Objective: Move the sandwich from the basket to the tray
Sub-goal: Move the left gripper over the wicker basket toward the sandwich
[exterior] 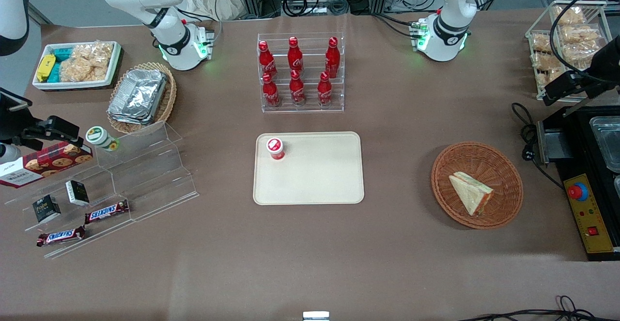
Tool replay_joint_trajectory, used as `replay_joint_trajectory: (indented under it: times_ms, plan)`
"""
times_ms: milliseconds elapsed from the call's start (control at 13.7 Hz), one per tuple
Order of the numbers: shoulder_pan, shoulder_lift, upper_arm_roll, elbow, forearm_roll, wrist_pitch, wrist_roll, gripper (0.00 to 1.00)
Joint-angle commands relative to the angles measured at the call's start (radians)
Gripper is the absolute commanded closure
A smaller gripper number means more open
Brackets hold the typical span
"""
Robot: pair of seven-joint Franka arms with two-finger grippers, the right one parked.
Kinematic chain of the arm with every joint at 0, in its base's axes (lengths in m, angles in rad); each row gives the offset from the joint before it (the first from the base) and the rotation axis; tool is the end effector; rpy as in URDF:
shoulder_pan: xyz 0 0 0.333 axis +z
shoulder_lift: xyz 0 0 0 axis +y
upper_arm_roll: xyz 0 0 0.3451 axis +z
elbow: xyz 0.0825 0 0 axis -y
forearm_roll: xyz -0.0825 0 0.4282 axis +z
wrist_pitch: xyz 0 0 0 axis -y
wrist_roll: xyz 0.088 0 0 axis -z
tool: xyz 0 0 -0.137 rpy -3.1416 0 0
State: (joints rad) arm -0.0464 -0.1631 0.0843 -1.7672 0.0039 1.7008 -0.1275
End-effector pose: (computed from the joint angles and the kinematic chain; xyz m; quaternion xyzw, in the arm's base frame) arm 0.5565 0.0250 0.6269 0.9955 0.0821 0.0478 0.0071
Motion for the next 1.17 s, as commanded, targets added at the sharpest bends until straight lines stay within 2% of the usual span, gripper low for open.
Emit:
replay_joint_trajectory:
  times_ms: [0, 439, 659, 951, 1098]
  plan:
    - [0.0, -0.003, -0.006, 0.02, 0.01, -0.021, -0.015, 0.0]
    - [0.003, 0.014, -0.003, 0.032, -0.012, -0.013, -0.006, 0.0]
    - [0.008, 0.115, -0.003, 0.031, -0.022, -0.009, -0.043, 0.0]
    - [0.013, 0.25, 0.006, -0.004, -0.103, 0.15, -0.105, 0.0]
    - [0.013, 0.298, 0.006, -0.046, -0.113, 0.251, -0.162, 0.0]
